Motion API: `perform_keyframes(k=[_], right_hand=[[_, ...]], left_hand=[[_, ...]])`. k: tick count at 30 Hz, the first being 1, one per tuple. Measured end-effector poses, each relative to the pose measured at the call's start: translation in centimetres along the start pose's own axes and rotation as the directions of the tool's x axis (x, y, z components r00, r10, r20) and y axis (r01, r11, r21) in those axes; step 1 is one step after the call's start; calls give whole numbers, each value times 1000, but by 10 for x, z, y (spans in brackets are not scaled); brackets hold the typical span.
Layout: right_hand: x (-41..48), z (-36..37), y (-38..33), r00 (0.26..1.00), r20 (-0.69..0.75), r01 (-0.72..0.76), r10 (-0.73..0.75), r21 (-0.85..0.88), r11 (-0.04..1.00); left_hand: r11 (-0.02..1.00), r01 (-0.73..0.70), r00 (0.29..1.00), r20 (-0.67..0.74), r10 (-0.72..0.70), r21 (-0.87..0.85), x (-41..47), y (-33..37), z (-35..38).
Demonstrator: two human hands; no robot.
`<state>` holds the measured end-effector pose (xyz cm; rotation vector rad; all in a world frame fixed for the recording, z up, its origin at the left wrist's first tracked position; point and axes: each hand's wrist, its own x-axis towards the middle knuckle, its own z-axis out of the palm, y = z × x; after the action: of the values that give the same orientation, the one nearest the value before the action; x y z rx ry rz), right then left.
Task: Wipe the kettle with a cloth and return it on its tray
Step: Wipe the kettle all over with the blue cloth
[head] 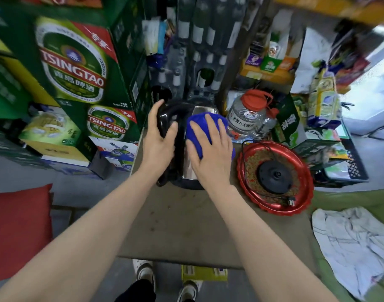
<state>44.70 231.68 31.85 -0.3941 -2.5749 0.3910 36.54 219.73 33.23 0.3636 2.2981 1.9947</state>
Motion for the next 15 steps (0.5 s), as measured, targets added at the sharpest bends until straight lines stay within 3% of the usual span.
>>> perform_keyframes(k=[2,5,7,10,12,15], right_hand=[[-12,-9,1,969,21,245,-244,-123,962],[-20,-27,10,835,119,550,-536,-191,813],[2,-37,6,846,76,533,-528,-164,830],[49,-53,-15,965,-15,260,-260,-31,965],[63,-61,-30,987,6,162,-162,-14,987],[40,-61,-36,920,90,390,-381,-130,912]], left_hand=[[999,-28,999,-41,27,-19,9,16,-5],[991,19,997,-77,-29,-135,17,27,-13],[971,51,995,-69,-69,-234,18,31,-15],[957,73,995,-48,-90,-281,19,46,-17],[955,64,996,-41,-79,-289,20,56,-22],[942,70,987,-112,-113,-328,24,68,-32]])
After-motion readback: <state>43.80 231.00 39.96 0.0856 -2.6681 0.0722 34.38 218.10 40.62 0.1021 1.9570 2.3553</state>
